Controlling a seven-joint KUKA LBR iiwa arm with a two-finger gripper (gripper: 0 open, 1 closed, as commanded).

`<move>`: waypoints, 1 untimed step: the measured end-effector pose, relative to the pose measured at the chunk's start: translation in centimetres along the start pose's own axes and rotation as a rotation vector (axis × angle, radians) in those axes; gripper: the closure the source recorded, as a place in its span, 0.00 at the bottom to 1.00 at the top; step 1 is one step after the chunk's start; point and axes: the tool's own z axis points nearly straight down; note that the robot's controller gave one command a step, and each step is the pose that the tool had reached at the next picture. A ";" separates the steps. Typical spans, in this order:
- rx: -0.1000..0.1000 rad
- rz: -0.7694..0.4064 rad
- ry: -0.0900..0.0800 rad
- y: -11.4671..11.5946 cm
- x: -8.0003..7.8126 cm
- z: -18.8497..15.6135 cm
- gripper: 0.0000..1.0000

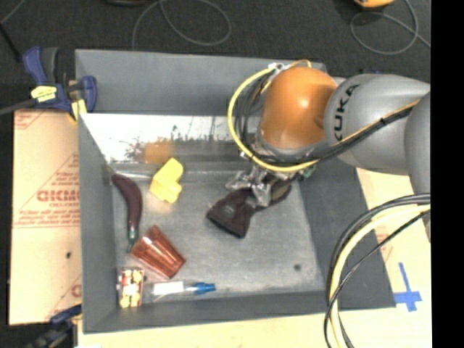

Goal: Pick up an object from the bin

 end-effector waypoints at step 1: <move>-0.002 0.000 -0.003 0.1 -0.3 0.0 1.00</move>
Offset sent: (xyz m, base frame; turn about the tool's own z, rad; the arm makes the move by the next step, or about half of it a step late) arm 0.0000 0.0000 0.0376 0.0000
